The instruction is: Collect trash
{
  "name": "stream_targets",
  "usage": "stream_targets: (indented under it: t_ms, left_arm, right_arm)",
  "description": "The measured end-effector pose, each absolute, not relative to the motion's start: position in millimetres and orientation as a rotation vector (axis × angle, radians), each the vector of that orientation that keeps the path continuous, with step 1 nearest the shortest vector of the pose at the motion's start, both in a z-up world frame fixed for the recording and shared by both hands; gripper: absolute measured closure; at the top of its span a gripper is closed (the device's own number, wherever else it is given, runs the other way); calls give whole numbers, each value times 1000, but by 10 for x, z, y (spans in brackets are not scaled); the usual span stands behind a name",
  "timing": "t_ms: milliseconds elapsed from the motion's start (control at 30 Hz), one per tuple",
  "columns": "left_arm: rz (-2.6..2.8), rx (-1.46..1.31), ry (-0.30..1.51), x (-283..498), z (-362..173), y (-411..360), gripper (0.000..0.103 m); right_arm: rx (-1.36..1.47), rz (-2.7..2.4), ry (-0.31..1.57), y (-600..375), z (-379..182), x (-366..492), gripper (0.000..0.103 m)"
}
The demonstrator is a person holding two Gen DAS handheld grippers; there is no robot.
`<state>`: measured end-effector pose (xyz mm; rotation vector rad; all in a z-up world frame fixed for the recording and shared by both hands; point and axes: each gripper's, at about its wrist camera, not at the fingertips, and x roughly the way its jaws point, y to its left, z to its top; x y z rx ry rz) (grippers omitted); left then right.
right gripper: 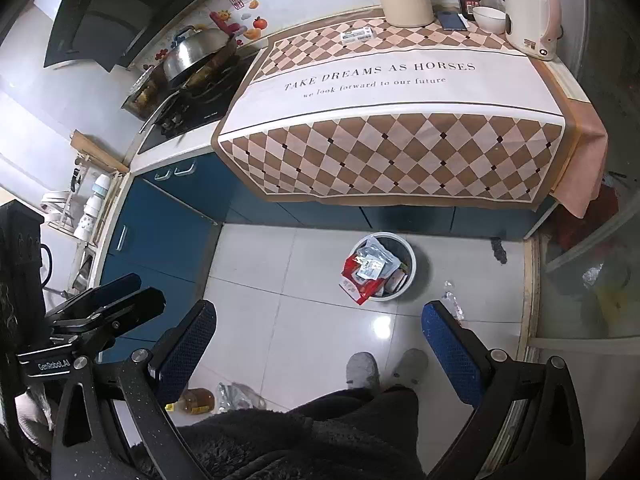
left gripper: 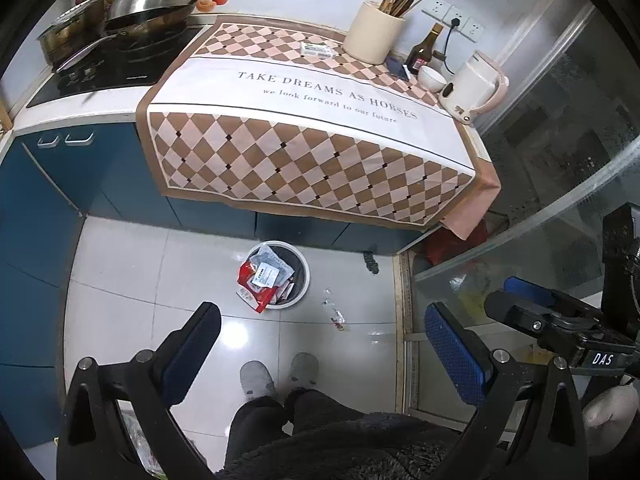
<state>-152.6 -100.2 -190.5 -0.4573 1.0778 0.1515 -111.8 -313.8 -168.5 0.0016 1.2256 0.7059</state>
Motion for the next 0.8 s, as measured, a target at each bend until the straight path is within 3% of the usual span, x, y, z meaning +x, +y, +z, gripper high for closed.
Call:
stream_targets:
  t_ms: [800]
  left_arm:
    - [124, -468, 1081, -1522, -1929, -979, 0]
  right_arm:
    - [22, 727, 1240, -3091, -1700, -1111, 0]
